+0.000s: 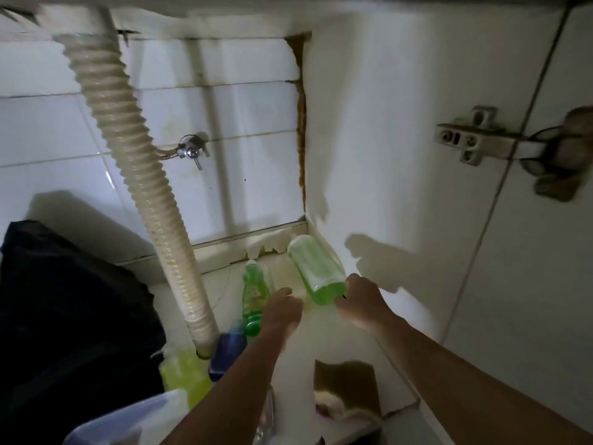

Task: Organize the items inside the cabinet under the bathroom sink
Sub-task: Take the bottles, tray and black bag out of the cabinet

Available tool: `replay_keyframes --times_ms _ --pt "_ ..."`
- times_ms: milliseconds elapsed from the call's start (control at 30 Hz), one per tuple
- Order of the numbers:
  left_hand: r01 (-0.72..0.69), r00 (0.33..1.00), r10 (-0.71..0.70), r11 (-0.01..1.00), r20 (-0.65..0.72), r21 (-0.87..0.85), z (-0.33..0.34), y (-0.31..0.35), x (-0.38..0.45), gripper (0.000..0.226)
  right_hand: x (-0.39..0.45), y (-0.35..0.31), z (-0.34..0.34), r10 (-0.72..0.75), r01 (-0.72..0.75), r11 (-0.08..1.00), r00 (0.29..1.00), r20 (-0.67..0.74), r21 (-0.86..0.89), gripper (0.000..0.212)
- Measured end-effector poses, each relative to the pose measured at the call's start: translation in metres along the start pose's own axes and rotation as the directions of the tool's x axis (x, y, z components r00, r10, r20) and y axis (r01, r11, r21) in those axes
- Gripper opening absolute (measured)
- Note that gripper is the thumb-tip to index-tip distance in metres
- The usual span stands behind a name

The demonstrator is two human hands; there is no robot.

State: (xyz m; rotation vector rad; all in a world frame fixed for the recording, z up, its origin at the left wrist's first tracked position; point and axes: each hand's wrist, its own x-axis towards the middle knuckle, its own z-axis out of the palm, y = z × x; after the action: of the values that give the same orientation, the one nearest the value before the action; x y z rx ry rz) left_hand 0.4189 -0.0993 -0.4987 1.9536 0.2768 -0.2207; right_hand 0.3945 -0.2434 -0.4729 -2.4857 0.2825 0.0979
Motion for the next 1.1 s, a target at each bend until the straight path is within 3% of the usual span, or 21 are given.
replay_keyframes --times_ms 100,167,233,400,533,667,800,900,1033,1100 --pt "0.028 0.999 -0.025 0.985 0.023 -0.170 0.006 0.006 0.034 0.043 0.044 -0.002 0.020 -0.012 0.012 1.000 0.999 -0.043 0.020 0.037" --pt "0.023 1.000 -0.018 0.960 0.020 -0.280 0.013 0.005 0.046 0.026 0.063 -0.001 0.030 -0.015 0.016 1.000 0.998 -0.055 0.017 0.044" --pt "0.028 0.999 -0.017 0.943 0.037 -0.331 0.018 0.007 0.054 0.030 0.074 0.000 0.038 -0.018 0.018 1.000 0.998 -0.055 0.005 0.047" --pt "0.031 0.997 -0.004 0.922 0.072 -0.386 0.025 0.009 0.070 0.029 0.083 0.001 0.054 -0.064 0.046 0.987 0.992 -0.112 -0.157 0.052" --pt "0.076 0.995 -0.051 0.937 0.081 -0.342 0.023 0.017 0.075 0.024 0.076 0.002 0.062 -0.051 0.001 0.960 0.984 -0.171 -0.279 0.042" --pt "0.123 0.991 -0.105 0.956 0.082 -0.267 0.021 0.026 0.082 0.024 0.086 0.000 0.052 0.093 -0.090 0.993 0.995 -0.034 0.081 0.049" --pt "0.134 0.988 -0.111 0.962 0.106 -0.238 0.018 0.031 0.091 0.027 0.106 0.002 0.049 0.225 -0.250 0.898 0.968 0.110 0.361 0.062" --pt "0.118 0.991 -0.101 0.970 0.085 -0.214 0.015 0.031 0.096 0.026 0.114 0.009 0.064 0.292 -0.326 0.829 0.945 0.145 0.455 0.092" --pt "0.064 0.998 -0.061 0.983 0.022 -0.172 0.013 0.028 0.097 0.023 0.115 0.011 0.071 0.338 -0.328 0.803 0.938 0.073 0.498 0.093" --pt "0.007 0.999 -0.012 0.991 -0.036 -0.134 0.011 0.030 0.095 0.020 0.112 0.011 0.065 0.356 -0.355 0.698 0.925 0.128 0.622 0.088"
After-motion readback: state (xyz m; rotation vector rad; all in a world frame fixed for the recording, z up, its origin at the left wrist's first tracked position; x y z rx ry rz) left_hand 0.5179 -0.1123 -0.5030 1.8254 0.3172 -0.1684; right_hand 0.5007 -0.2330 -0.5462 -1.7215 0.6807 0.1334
